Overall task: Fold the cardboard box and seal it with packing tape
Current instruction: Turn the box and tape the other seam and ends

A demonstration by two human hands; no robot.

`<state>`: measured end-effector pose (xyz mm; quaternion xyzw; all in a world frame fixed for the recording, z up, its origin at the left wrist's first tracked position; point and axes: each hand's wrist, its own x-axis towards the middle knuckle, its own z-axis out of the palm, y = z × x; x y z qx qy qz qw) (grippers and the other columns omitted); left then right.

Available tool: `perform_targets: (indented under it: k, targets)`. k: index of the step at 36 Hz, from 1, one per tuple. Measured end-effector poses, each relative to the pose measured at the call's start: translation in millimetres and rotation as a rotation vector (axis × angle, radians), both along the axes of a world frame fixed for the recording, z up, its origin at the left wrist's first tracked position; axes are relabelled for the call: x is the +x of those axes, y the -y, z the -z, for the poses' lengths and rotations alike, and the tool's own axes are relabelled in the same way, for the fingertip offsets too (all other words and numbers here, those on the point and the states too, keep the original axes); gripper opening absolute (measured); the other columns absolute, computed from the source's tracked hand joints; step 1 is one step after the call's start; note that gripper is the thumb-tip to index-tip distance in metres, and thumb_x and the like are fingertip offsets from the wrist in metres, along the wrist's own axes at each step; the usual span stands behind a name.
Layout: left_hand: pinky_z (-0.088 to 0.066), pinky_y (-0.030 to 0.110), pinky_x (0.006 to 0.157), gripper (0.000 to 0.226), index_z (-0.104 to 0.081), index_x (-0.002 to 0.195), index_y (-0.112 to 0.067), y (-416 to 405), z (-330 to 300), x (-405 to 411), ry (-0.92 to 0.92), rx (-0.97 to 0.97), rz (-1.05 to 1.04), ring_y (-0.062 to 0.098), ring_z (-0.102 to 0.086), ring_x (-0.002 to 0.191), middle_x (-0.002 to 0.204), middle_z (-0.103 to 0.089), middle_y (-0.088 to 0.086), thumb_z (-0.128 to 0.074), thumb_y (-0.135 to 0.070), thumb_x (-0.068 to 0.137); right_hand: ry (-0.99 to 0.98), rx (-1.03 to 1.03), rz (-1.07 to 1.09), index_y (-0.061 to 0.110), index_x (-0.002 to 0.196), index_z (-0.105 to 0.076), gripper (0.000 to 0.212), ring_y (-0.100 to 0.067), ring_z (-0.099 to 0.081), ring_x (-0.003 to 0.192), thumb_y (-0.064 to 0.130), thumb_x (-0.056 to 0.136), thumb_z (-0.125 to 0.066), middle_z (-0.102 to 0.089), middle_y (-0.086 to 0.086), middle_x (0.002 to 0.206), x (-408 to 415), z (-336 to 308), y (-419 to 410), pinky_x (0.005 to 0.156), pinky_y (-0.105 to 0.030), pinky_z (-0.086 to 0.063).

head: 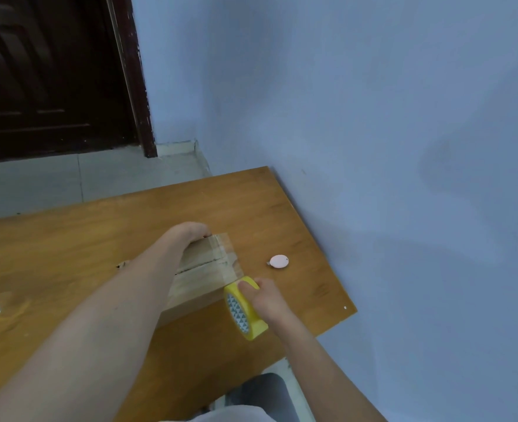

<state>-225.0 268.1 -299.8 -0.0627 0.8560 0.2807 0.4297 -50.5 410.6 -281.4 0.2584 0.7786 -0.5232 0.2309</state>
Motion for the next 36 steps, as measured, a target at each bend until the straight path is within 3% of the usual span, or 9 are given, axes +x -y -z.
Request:
perform_targets:
  k: [2, 7, 11, 15, 18, 20, 26, 31, 36]
  targets:
    - [-0.044, 0.034, 0.075, 0.032, -0.058, 0.073, -0.008, -1.1, -2.0, 1.4, -0.01, -0.005, 0.023, 0.026, -0.058, 0.084, 0.085, -0.059, 0.011, -0.038, -0.017, 0.097, 0.0, -0.017, 0.003, 0.01, 0.126, -0.054, 0.043, -0.022, -0.062, 0.101, 0.038, 0.093, -0.052, -0.062, -0.004, 0.106, 0.7, 1.0, -0.3, 0.088, -0.036, -0.052]
    - [-0.043, 0.034, 0.084, 0.038, -0.058, 0.122, -0.002, -1.0, 0.6, 5.0, -0.105, -0.055, -0.006, 0.028, -0.057, 0.108, 0.126, -0.057, 0.015, -0.037, -0.022, 0.098, -0.019, -0.06, -0.006, 0.013, 0.119, -0.057, 0.035, -0.02, -0.063, 0.097, 0.037, 0.094, -0.052, -0.064, -0.005, 0.109, 2.0, 0.4, -1.1, 0.083, -0.032, -0.051]
    - [-0.047, 0.033, 0.085, 0.036, -0.055, 0.124, -0.016, -0.8, 11.6, 10.3, -0.355, -0.074, -0.182, 0.029, -0.056, 0.107, 0.124, -0.058, 0.01, -0.046, -0.026, 0.091, -0.031, -0.099, 0.003, 0.022, 0.095, -0.06, 0.016, -0.018, -0.066, 0.089, 0.035, 0.094, -0.051, -0.067, -0.001, 0.094, 4.8, 3.2, -1.3, 0.08, -0.033, -0.054]
    - [-0.044, 0.032, 0.074, 0.025, -0.055, 0.116, -0.016, 3.2, 12.0, 23.9, -0.817, 0.152, -0.317, 0.023, -0.056, 0.093, 0.106, -0.058, 0.002, -0.05, -0.016, 0.092, -0.073, -0.124, 0.007, 0.027, 0.085, -0.059, 0.014, -0.014, -0.066, 0.079, 0.033, 0.095, -0.051, -0.066, 0.002, 0.087, 4.5, 3.8, 6.3, 0.065, -0.021, -0.051]
    - [-0.045, 0.037, 0.081, 0.027, -0.057, 0.116, -0.012, 10.2, 4.5, 39.2, -1.011, 0.18, -0.209, 0.024, -0.055, 0.094, 0.099, -0.054, 0.0, -0.051, -0.008, 0.09, -0.1, -0.131, 0.021, 0.016, 0.093, -0.063, 0.019, -0.032, -0.065, 0.097, 0.03, 0.096, -0.051, -0.066, -0.009, 0.092, 1.6, 4.5, 16.5, 0.075, -0.03, -0.05]
    - [-0.042, 0.038, 0.083, 0.027, -0.059, 0.114, -0.011, 14.8, 2.5, 51.1, -1.082, 0.073, -0.083, 0.025, -0.053, 0.099, 0.104, -0.055, 0.005, -0.053, -0.01, 0.088, -0.111, -0.14, 0.036, 0.002, 0.101, -0.062, 0.028, -0.033, -0.065, 0.089, 0.028, 0.095, -0.051, -0.065, -0.017, 0.091, -1.3, 6.6, 22.0, 0.073, -0.031, -0.048]
    - [-0.031, 0.038, 0.099, 0.033, -0.059, 0.121, -0.021, 20.8, 16.0, 91.8, -1.066, -0.179, 0.178, 0.025, -0.039, 0.125, 0.133, -0.05, 0.0, -0.046, -0.033, 0.094, -0.146, -0.087, -0.008, 0.015, 0.08, -0.058, 0.021, -0.008, -0.055, 0.061, 0.029, 0.095, -0.053, -0.058, 0.001, 0.072, -15.6, 8.5, 26.7, 0.048, -0.012, -0.043]
    - [-0.012, 0.041, 0.115, 0.051, -0.025, 0.149, -0.025, 24.2, 26.0, 105.8, -0.949, -0.272, 0.268, 0.018, -0.015, 0.145, 0.157, -0.022, -0.006, -0.024, -0.041, 0.101, -0.178, -0.026, -0.032, 0.014, 0.084, -0.061, 0.02, -0.031, -0.061, 0.079, 0.029, 0.094, -0.052, -0.063, -0.011, 0.081, -17.0, 11.0, 30.8, 0.064, -0.027, -0.043]
    - [0.002, 0.041, 0.117, 0.053, -0.007, 0.152, -0.028, 26.5, 36.2, 108.6, -0.893, -0.285, 0.276, 0.015, 0.005, 0.147, 0.159, -0.004, -0.011, -0.013, -0.044, 0.101, -0.237, 0.051, -0.027, 0.026, 0.071, -0.054, 0.023, -0.016, -0.055, 0.07, 0.028, 0.094, -0.051, -0.056, 0.009, 0.07, -14.8, 16.5, 34.4, 0.057, -0.02, -0.04]
